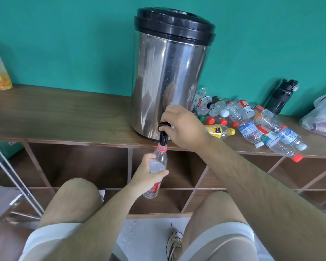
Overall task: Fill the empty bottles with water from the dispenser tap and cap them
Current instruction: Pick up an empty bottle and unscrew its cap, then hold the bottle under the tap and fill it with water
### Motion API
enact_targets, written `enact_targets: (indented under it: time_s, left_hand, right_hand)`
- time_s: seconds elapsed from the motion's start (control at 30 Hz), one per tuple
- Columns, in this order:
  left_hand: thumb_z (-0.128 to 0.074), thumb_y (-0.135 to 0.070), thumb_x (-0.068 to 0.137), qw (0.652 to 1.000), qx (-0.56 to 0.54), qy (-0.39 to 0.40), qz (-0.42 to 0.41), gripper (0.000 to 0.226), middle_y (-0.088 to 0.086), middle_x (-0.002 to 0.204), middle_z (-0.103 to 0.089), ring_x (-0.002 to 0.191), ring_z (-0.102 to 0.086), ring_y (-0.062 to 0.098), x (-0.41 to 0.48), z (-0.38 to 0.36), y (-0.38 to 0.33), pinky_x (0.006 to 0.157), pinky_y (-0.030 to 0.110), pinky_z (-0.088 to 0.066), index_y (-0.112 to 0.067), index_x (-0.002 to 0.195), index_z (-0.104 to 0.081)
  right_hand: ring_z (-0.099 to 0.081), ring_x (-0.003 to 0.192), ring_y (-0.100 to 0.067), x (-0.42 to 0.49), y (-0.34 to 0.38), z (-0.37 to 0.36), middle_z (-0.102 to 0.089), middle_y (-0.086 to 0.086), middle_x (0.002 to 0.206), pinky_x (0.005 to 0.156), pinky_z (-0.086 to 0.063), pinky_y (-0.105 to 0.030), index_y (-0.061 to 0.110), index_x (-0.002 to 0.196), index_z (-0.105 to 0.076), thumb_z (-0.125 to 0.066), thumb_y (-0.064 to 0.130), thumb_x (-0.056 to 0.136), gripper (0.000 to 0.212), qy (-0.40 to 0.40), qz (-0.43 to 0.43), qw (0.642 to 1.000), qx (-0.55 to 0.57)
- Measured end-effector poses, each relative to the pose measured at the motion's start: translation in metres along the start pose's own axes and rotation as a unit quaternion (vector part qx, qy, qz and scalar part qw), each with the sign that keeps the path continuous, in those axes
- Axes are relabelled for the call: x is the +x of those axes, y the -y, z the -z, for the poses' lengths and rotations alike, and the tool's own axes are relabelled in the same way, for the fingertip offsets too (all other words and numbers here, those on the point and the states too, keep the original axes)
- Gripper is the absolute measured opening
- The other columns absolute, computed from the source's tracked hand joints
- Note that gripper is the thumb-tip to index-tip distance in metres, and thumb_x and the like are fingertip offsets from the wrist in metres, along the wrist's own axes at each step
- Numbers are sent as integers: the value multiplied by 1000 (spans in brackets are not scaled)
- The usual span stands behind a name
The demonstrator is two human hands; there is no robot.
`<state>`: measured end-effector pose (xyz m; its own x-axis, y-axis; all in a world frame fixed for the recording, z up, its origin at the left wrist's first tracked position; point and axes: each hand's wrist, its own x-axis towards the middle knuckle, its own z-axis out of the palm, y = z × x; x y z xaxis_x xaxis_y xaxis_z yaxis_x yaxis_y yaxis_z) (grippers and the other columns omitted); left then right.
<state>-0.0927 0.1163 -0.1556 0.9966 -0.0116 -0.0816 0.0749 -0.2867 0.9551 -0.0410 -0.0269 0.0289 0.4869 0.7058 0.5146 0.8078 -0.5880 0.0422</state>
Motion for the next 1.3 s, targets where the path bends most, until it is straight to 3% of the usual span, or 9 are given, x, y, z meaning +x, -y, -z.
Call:
enact_targets:
  time_s: [0.17, 0.27, 0.4, 0.57, 0.7, 0.8, 0.97, 1.13, 1.3]
  left_hand:
    - [-84, -42, 82, 1000, -9, 4, 4, 73, -11, 126, -50, 115, -57, 16, 1, 0, -1, 99, 34, -52, -37, 136, -34]
    - [-84, -41, 82, 1000, -16, 3, 6, 73, -13, 125, -50, 114, -57, 14, 1, 0, 0, 96, 32, -51, -37, 136, -35]
    - [-85, -37, 83, 999, -42, 7, 6, 70, -13, 124, -53, 112, -59, 11, -1, 1, 1, 90, 28, -50, -37, 134, -37]
    - [-87, -36, 80, 999, -44, 6, 6, 72, -9, 123, -53, 116, -59, 18, 4, 3, 3, 100, 39, -55, -38, 132, -38]
    - [-87, -40, 79, 999, -37, -2, 11, 74, -10, 127, -54, 117, -58, 17, 7, 4, 4, 102, 44, -53, -42, 133, -38]
    - [-87, -42, 79, 1000, -27, -2, 11, 76, -11, 128, -53, 118, -58, 17, 8, 3, 5, 103, 44, -54, -42, 135, -36]
    - [-86, -41, 80, 1000, -27, -1, 10, 73, -11, 128, -53, 117, -58, 17, 8, 1, 3, 101, 42, -54, -43, 133, -36]
    - [-86, -36, 81, 999, -37, 6, 4, 69, -13, 125, -54, 118, -57, 14, 9, 1, 3, 100, 39, -54, -44, 131, -39]
    - [-87, -35, 80, 999, -37, 8, 3, 68, -15, 123, -55, 114, -58, 10, 9, 3, 3, 88, 26, -53, -48, 126, -39]
  right_hand:
    - [-56, 74, -31, -15, 3, -16, -58, -11, 82, 52, -53, -43, 6, 80, -62, -79, -2, 80, 18, -42, 107, 990, -83]
    - [-58, 79, -30, -26, 6, -24, -59, -11, 87, 60, -55, -39, 5, 85, -66, -74, 7, 88, 8, -48, 125, 986, -100]
    - [-51, 96, -19, -58, 12, -29, -56, -9, 102, 86, -43, -29, 2, 103, -62, -53, 24, 99, 25, -143, -78, 981, 108]
    - [-59, 107, -22, -97, 18, -53, -59, -11, 121, 94, -48, -20, 13, 125, -59, -34, 16, 105, 32, -256, -413, 815, 317]
    - [-67, 95, -10, -118, 25, -69, -63, -7, 109, 93, -53, -18, 27, 117, -58, -30, 4, 111, 36, -231, -457, 803, 304]
    - [-65, 75, -12, -120, 17, -73, -63, -4, 94, 72, -57, -25, 29, 106, -57, -30, 8, 111, 34, -204, -498, 772, 337]
    - [-60, 95, -13, -119, -2, -77, -59, 4, 106, 84, -54, -28, 27, 120, -56, -44, 15, 107, 22, -190, -549, 724, 371]
    - [-67, 87, -11, -109, -13, -78, -60, -4, 120, 73, -53, -10, 22, 141, -49, -51, 15, 109, 33, -169, -525, 766, 330]
    - [-50, 118, -9, -102, -29, -93, -62, 3, 131, 105, -44, -27, 16, 140, -63, -65, 22, 103, 37, -164, -449, 858, 185]
